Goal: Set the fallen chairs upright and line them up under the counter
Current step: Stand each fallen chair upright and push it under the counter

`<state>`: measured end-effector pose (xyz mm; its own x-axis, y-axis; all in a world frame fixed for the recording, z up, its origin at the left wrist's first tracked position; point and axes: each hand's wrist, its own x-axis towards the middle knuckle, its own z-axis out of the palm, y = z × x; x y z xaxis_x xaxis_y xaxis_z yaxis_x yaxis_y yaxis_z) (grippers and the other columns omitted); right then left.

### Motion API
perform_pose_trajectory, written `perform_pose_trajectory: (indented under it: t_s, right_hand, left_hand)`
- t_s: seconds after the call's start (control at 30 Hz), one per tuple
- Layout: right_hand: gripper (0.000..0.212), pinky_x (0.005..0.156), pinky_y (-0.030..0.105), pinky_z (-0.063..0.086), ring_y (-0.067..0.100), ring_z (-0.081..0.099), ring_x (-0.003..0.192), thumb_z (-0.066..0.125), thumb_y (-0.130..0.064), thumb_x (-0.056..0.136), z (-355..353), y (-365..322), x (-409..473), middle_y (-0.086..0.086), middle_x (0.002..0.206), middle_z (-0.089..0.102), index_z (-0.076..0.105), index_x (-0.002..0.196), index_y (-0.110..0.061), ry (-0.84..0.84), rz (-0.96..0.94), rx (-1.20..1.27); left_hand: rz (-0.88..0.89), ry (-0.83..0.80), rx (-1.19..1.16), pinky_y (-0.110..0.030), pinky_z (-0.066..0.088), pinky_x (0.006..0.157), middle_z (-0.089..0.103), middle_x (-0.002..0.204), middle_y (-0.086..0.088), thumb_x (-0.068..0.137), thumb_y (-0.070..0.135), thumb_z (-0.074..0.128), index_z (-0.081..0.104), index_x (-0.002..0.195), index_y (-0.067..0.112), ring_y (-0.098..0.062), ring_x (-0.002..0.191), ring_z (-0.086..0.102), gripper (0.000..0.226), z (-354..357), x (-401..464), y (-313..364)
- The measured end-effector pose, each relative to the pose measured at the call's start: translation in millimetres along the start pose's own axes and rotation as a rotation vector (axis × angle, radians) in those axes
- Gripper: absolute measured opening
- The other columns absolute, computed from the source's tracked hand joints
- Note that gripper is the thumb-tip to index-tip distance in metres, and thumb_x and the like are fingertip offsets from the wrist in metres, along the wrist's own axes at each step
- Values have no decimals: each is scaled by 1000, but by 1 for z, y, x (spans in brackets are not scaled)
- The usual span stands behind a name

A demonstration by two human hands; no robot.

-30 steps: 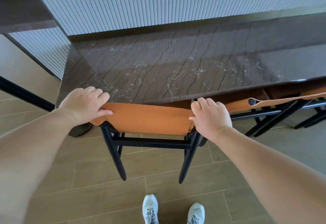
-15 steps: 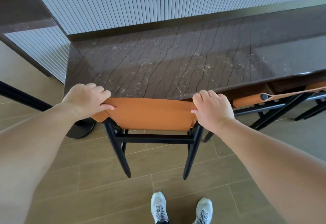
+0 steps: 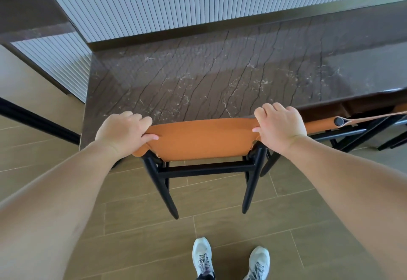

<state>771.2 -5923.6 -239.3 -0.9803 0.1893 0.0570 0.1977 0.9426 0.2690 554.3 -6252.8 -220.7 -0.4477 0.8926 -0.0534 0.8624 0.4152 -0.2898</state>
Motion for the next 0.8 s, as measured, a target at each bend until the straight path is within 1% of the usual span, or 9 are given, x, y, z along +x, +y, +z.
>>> perform_pose_trajectory:
  t_s: [0.1, 0.23, 0.33, 0.4, 0.5, 0.57, 0.67, 0.73, 0.8]
  right_hand:
    - [31, 60, 34, 43, 24, 57, 82, 61, -42, 90, 9, 16, 3, 4, 91, 60, 55, 100, -13, -1, -32, -44]
    - [31, 58, 34, 42, 24, 56, 79, 61, -43, 90, 19, 41, 6, 3, 88, 59, 55, 97, -13, 3, -49, -38]
    - [32, 60, 34, 43, 24, 55, 82, 57, -45, 92, 26, 53, 10, 3, 90, 58, 54, 100, -14, 14, -81, -26]
    - [32, 60, 34, 43, 24, 55, 82, 56, -45, 93, 29, 57, 10, 3, 90, 57, 53, 100, -14, 9, -94, -28]
    - [33, 59, 35, 42, 25, 55, 81, 58, -44, 92, 31, 61, 8, 4, 90, 58, 52, 100, -12, 16, -104, -14]
    - [32, 60, 35, 42, 25, 55, 82, 58, -43, 93, 31, 63, 10, 5, 91, 57, 52, 100, -12, 36, -115, -2]
    - [32, 61, 35, 43, 25, 55, 82, 58, -43, 93, 29, 63, 18, 6, 93, 57, 52, 101, -12, 54, -123, 7]
    - [31, 58, 35, 40, 26, 55, 78, 63, -40, 91, 28, 56, 17, 7, 89, 58, 54, 98, -11, 72, -135, 20]
    - [28, 54, 34, 36, 27, 54, 73, 67, -36, 89, 29, 44, 11, 8, 84, 57, 56, 93, -10, 90, -138, 48]
  left_hand:
    - [-44, 17, 3, -28, 23, 46, 50, 59, -2, 82, 50, 69, 53, 73, 13, -27, 56, 50, 42, 5, -1, 19]
    - [-90, -24, 15, -27, 22, 47, 50, 60, 2, 85, 55, 61, 52, 75, 16, -24, 59, 50, 41, 8, 9, 47]
    - [-116, -19, 9, -27, 22, 47, 49, 58, 0, 83, 50, 68, 54, 73, 14, -26, 57, 50, 40, 7, 12, 61]
    - [-121, -12, 0, -27, 23, 46, 48, 57, -1, 82, 48, 70, 54, 72, 12, -27, 56, 50, 40, 6, 13, 64]
    - [-107, -30, 10, -28, 26, 44, 49, 59, -1, 84, 50, 65, 55, 74, 12, -27, 56, 51, 41, 3, 16, 64]
    - [-96, -37, 37, -27, 24, 43, 49, 58, -2, 83, 52, 64, 55, 74, 11, -28, 54, 51, 43, 3, 18, 60]
    - [-67, 0, 55, -25, 21, 44, 50, 57, -5, 80, 51, 67, 54, 74, 10, -28, 51, 50, 44, 5, 25, 48]
    - [-44, 44, 43, -25, 22, 44, 48, 56, -6, 85, 56, 60, 53, 72, 9, -28, 49, 48, 49, 9, 26, 35]
    - [-14, 102, 26, -26, 22, 43, 46, 55, -7, 93, 61, 46, 51, 70, 8, -27, 48, 46, 58, 16, 25, 21]
